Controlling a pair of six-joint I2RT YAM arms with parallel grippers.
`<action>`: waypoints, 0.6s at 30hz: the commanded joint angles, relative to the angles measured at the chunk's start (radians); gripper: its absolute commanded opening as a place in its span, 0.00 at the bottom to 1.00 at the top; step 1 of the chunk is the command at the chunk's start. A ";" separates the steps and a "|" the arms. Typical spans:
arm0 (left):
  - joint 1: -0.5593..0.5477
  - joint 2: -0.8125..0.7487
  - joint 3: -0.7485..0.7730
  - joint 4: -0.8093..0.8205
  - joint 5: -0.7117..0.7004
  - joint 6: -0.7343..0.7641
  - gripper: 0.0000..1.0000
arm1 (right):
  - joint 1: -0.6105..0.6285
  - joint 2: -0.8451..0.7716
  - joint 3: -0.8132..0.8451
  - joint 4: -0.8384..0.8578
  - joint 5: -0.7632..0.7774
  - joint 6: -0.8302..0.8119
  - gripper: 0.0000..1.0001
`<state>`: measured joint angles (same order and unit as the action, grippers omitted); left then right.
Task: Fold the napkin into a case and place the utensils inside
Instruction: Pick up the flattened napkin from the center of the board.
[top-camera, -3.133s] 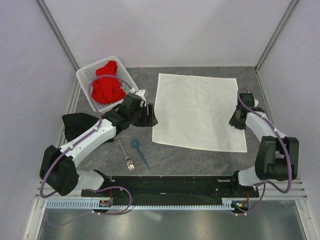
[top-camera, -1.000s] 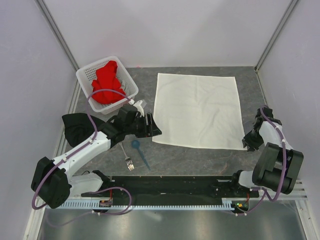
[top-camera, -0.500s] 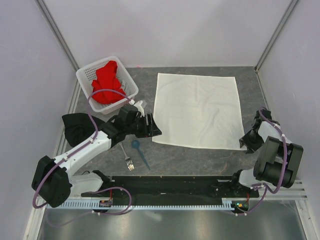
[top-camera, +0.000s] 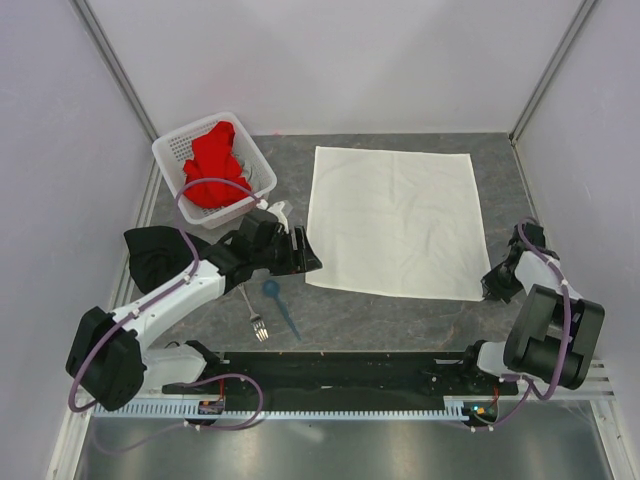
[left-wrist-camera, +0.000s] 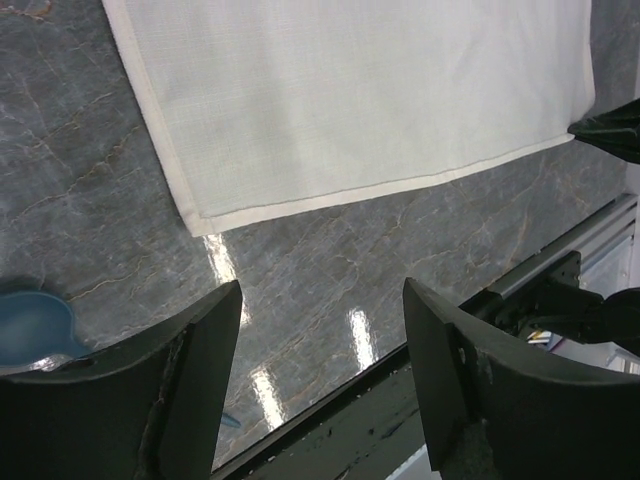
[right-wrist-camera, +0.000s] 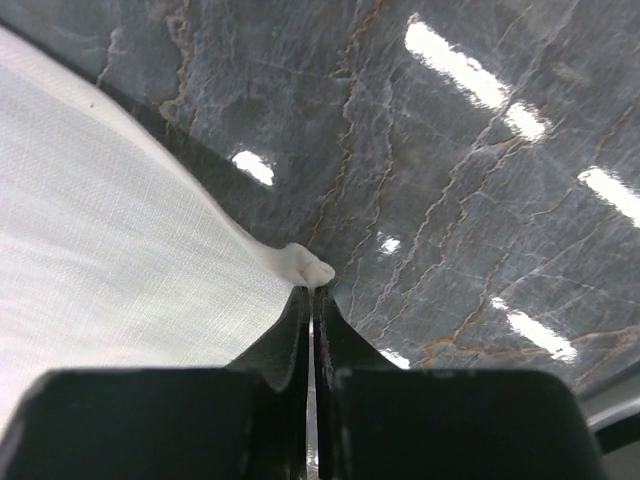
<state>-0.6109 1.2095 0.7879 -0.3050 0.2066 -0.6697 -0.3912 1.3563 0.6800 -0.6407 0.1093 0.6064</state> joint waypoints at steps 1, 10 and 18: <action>-0.003 0.028 -0.015 0.003 -0.079 -0.004 0.75 | -0.006 -0.051 -0.045 0.047 -0.094 0.004 0.00; -0.030 0.189 0.060 -0.092 -0.277 -0.007 0.70 | 0.003 -0.175 -0.046 0.041 -0.134 -0.010 0.00; -0.118 0.324 0.172 -0.223 -0.450 -0.138 0.63 | 0.002 -0.214 -0.069 0.065 -0.158 -0.022 0.00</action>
<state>-0.6762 1.4887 0.8906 -0.4580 -0.1226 -0.7002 -0.3916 1.1675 0.6247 -0.6018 -0.0185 0.5987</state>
